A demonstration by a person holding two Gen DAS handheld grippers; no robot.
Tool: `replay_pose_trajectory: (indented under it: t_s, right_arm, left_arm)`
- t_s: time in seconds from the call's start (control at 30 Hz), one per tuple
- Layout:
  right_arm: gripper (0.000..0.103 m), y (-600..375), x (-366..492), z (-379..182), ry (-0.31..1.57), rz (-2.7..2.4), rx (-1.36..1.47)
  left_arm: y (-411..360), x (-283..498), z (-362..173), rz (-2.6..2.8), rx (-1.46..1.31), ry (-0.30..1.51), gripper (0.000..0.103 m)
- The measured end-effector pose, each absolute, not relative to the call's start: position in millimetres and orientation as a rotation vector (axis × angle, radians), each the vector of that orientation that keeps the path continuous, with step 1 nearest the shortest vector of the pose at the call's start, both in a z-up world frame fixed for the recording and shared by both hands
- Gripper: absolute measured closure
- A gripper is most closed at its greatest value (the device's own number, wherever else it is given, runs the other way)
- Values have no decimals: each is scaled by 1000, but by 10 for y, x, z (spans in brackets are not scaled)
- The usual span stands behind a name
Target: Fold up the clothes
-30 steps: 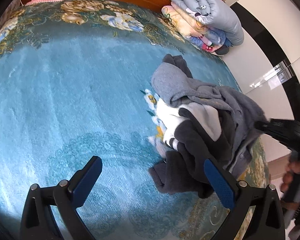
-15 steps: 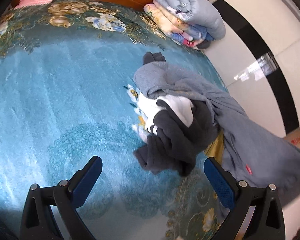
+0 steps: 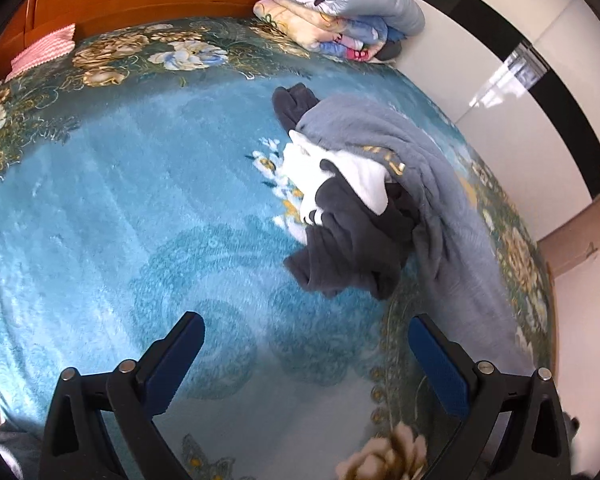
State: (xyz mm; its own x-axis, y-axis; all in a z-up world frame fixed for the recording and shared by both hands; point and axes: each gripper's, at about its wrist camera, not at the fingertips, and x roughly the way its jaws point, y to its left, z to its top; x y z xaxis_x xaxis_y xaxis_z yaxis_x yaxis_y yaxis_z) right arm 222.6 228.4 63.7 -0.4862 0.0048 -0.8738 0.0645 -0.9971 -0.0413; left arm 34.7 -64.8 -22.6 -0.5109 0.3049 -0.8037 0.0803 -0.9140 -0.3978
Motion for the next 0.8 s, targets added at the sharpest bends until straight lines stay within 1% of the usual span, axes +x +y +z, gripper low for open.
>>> replay_pose_trajectory:
  t_s: [0.03, 0.1, 0.17, 0.23, 0.27, 0.33, 0.37, 0.4, 0.57, 0.63, 0.73, 0.8]
  right_arm:
    - [96, 2304, 2268, 402, 99, -2638, 1649]
    - [96, 2350, 2318, 149, 39, -2588, 1725]
    - [94, 2357, 2341, 65, 2, -2574, 1735]
    - [91, 2328, 2333, 186, 26, -2593, 1683]
    - [86, 2313, 2327, 257, 44, -2604, 1658]
    - [67, 2282, 2268, 418, 59, -2630, 1587]
    - [51, 2267, 2226, 503, 61, -2645, 1546]
    - [46, 2241, 2158, 582, 58, -2657, 1501]
    - [46, 1857, 1373, 586, 53, -2650, 1392]
    - [46, 1578, 905, 468, 63, -2613, 1387]
    - [46, 1144, 164, 230, 128, -2578, 1430]
    - [46, 931, -225, 95, 176, -2578, 1457]
  left_arm:
    - [-645, 376, -216, 2562, -1477, -571, 0]
    - [-655, 451, -188, 2581, -1476, -524, 0]
    - [-689, 542, -162, 2591, -1454, -496, 0]
    - [-730, 619, -153, 2596, -1434, -477, 0]
    - [-751, 654, -151, 2597, -1425, -469, 0]
    - [-787, 692, -152, 2596, -1404, -449, 0]
    - [-808, 697, -159, 2593, -1397, -449, 0]
    - [-836, 691, -174, 2588, -1394, -464, 0]
    - [-927, 658, -251, 2548, -1395, -547, 0]
    - [-917, 653, -261, 2550, -1401, -537, 0]
    - [-923, 653, -268, 2558, -1395, -529, 0]
    - [-963, 647, -295, 2564, -1401, -554, 0]
